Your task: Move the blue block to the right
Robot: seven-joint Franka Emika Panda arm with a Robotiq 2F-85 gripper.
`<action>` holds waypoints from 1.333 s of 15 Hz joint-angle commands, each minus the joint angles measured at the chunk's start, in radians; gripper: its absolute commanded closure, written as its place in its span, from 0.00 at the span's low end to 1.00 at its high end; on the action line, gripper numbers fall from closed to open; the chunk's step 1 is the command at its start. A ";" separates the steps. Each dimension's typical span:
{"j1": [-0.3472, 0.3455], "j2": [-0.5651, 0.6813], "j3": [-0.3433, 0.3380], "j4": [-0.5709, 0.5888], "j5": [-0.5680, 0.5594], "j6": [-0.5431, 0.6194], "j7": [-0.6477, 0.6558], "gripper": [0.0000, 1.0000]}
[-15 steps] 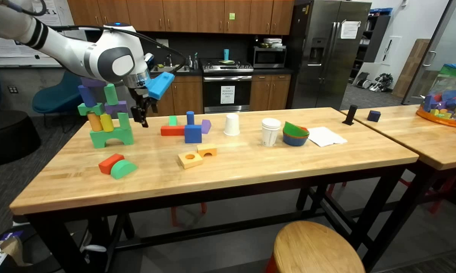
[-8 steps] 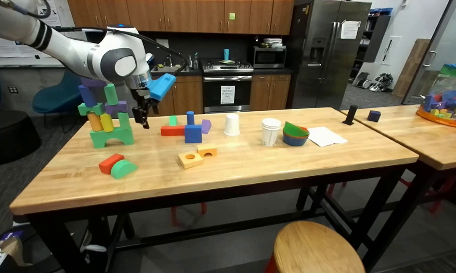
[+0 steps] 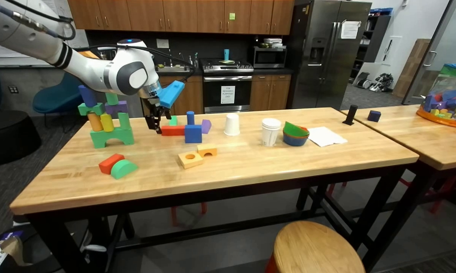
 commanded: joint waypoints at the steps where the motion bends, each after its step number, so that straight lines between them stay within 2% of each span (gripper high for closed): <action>1: -0.024 0.016 0.028 0.018 -0.018 -0.007 0.012 0.00; 6: -0.025 0.039 0.035 0.054 -0.018 -0.024 0.012 0.00; 8: -0.028 0.014 0.047 0.015 -0.007 -0.023 0.000 0.00; 13: -0.015 0.069 0.040 0.025 -0.036 -0.011 0.039 0.00; 15: -0.019 0.098 0.040 0.050 -0.045 0.011 0.049 0.00; 20: -0.008 0.195 0.000 0.172 -0.144 0.097 0.122 0.00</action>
